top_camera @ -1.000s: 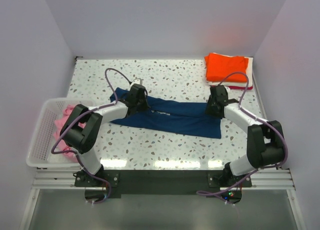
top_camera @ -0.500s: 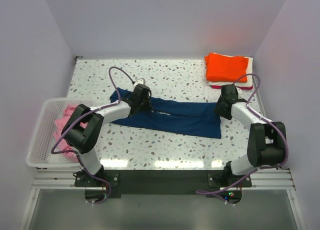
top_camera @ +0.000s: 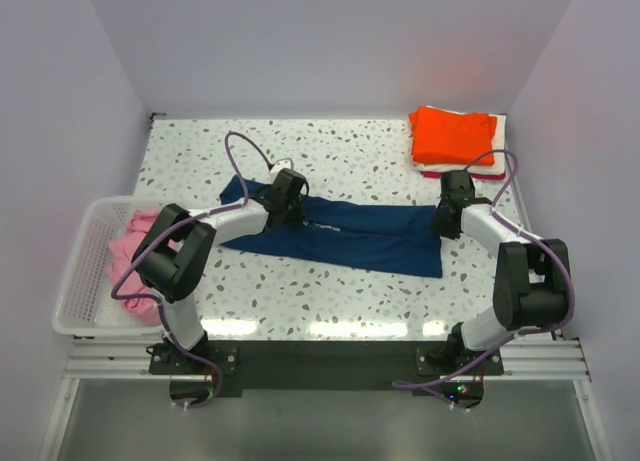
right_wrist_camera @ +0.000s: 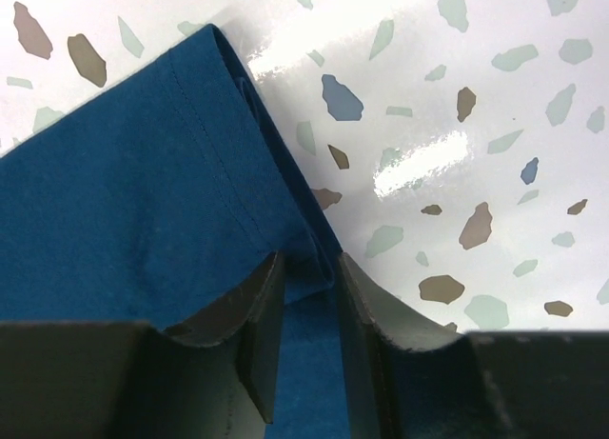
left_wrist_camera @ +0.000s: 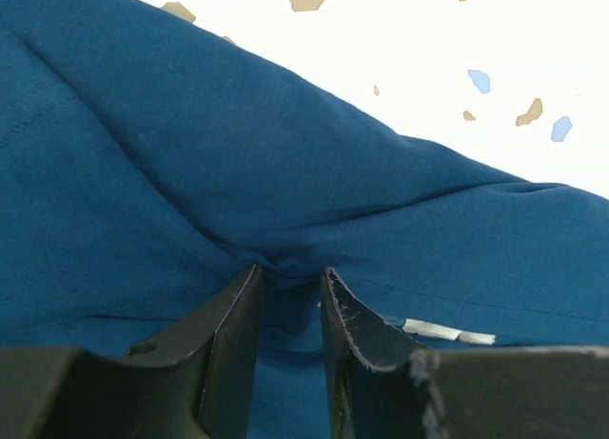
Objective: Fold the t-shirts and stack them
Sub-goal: Fold the tshirt
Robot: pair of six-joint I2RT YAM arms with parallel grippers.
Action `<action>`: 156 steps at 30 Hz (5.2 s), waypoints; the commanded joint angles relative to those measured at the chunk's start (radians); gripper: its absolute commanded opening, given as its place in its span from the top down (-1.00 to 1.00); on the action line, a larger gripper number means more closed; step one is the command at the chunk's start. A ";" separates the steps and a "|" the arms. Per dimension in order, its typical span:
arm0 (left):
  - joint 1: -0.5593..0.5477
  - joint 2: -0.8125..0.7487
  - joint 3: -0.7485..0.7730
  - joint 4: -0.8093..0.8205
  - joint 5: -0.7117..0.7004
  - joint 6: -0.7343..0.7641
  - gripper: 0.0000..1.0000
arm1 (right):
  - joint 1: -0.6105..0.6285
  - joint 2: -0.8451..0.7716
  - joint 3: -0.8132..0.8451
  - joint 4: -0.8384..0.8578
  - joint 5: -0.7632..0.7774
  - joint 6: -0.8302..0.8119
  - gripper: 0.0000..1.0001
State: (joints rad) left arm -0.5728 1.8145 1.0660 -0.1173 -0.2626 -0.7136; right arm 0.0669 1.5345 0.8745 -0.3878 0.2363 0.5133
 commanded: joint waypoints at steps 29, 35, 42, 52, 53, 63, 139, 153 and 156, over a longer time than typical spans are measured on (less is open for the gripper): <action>-0.018 0.031 0.106 -0.067 -0.107 0.068 0.24 | -0.022 -0.129 0.004 -0.037 0.018 -0.016 1.00; -0.024 0.045 0.117 -0.084 -0.122 0.069 0.24 | -0.026 -0.146 -0.018 -0.043 0.026 -0.016 1.00; -0.030 0.066 0.124 -0.096 -0.130 0.068 0.38 | -0.026 -0.140 -0.055 -0.036 0.021 -0.009 1.00; -0.039 0.028 0.104 -0.093 -0.138 0.063 1.00 | -0.026 -0.126 -0.078 -0.028 0.024 0.002 1.00; -0.039 0.023 0.103 -0.091 -0.135 0.065 1.00 | -0.027 -0.125 -0.078 -0.028 0.024 0.002 1.00; -0.042 -0.078 0.035 -0.068 -0.144 0.046 1.00 | -0.026 -0.146 -0.077 -0.046 0.037 0.011 1.00; 0.209 0.123 0.256 -0.225 -0.102 -0.023 0.47 | 0.252 -0.024 0.090 -0.002 -0.072 -0.108 0.04; 0.134 -0.021 0.158 -0.220 -0.095 -0.038 1.00 | 0.252 -0.037 0.073 0.001 -0.077 -0.105 0.06; 0.103 -0.056 0.115 -0.211 -0.096 -0.056 1.00 | 0.254 -0.040 0.070 0.003 -0.081 -0.105 0.06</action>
State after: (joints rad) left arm -0.4446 1.8210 1.2190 -0.3367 -0.3450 -0.7326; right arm 0.3161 1.5322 0.9512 -0.4141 0.1635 0.4000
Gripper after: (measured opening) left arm 0.036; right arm 0.473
